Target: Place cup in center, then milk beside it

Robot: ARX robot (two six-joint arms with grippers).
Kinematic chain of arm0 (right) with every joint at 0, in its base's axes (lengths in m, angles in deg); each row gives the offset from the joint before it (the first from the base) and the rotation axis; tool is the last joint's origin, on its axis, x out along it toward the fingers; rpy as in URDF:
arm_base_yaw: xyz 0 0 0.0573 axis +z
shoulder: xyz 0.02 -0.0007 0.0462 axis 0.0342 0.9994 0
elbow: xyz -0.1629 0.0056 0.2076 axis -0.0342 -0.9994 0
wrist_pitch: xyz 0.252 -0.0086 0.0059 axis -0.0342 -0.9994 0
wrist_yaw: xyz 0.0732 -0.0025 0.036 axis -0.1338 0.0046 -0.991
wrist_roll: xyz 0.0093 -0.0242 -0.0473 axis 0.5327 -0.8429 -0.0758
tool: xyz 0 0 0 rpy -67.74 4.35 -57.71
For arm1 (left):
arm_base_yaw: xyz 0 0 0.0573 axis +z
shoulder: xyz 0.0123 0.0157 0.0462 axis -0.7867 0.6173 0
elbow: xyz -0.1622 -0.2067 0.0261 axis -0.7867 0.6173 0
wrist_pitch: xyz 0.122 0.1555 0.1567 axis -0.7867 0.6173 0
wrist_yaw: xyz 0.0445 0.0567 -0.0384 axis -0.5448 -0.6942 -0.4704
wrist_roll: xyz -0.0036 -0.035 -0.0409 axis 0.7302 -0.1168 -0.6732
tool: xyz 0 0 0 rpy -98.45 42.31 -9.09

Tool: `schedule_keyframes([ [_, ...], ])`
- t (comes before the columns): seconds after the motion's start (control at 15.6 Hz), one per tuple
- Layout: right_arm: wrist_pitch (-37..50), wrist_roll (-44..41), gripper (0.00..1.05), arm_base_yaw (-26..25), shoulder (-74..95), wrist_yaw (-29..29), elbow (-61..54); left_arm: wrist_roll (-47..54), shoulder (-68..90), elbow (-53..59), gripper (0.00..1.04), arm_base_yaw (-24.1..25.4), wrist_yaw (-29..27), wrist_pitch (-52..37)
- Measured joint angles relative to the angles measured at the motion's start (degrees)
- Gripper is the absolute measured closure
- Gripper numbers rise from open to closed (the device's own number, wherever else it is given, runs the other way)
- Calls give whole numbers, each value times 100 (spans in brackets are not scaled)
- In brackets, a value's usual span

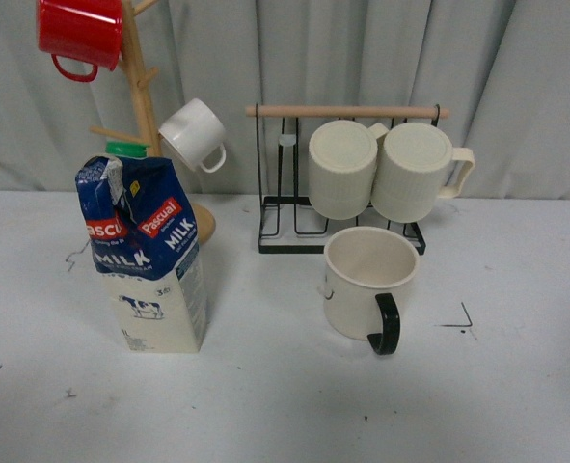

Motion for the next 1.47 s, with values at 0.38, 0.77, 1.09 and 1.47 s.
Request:
schedule_keyframes([
  [0.38,-564,-33,103,-879,-1370,-726,-531,0,0,0,7,0,-7,2],
  [0.77,-1746,-35,103,-839,-2601,-782,-675,0,0,0,7,0,0,2],
  [1.09,-2310,-37,103,-839,-3200,-782,-675,0,0,0,7,0,0,2],
  [1.47,-2933,-35,103,-839,-3829,-782,-675,0,0,0,7,0,0,2],
])
